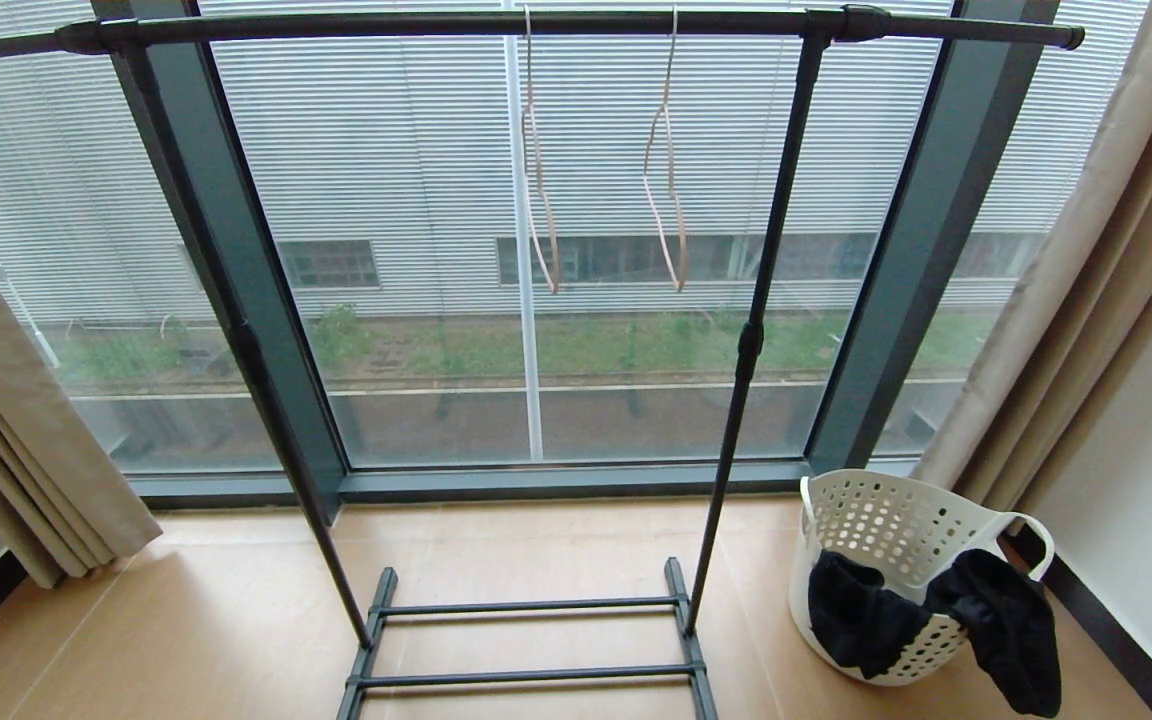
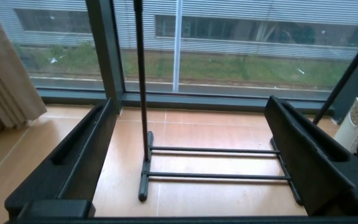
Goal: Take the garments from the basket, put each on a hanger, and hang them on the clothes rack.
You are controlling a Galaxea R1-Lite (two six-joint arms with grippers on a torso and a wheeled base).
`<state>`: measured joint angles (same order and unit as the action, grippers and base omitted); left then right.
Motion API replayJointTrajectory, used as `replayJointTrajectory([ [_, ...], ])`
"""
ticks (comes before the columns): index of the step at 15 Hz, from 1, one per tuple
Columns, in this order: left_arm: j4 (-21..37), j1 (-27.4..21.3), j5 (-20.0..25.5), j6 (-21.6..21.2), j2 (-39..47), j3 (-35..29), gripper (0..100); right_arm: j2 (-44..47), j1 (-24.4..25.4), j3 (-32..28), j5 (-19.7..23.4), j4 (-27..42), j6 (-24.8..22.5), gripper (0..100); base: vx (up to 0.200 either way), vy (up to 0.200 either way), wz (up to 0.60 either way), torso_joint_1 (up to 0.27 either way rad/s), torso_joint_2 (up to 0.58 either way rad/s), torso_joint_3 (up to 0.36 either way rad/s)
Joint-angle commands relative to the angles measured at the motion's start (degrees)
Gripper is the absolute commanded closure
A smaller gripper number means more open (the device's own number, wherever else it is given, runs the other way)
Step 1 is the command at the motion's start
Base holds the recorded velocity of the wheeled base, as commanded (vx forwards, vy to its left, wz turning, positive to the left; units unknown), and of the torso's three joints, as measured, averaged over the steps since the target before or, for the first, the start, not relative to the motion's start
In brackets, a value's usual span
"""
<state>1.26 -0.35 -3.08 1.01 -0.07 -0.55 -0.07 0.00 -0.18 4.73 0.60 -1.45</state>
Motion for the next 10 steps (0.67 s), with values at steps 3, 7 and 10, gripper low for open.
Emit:
replayJointTrajectory([
  [3,0.1,0.0,1.6,-0.2,0.1,-0.2,0,0.1,0.0,0.0,0.0,0.0,0.0,0,0.0,0.0,0.0,0.0,0.0,0.0],
  [7,0.0,0.0,1.7,-0.1,0.1,-0.2,0,0.1,0.0,-0.1,0.0,0.1,-0.1,0,0.0,0.0,0.0,0.0,0.0,0.0],
  [10,0.0,0.0,1.6,-0.1,0.1,-0.2,0,0.1,0.0,-0.1,0.0,0.1,-0.1,0,0.0,0.0,0.0,0.0,0.0,0.0],
])
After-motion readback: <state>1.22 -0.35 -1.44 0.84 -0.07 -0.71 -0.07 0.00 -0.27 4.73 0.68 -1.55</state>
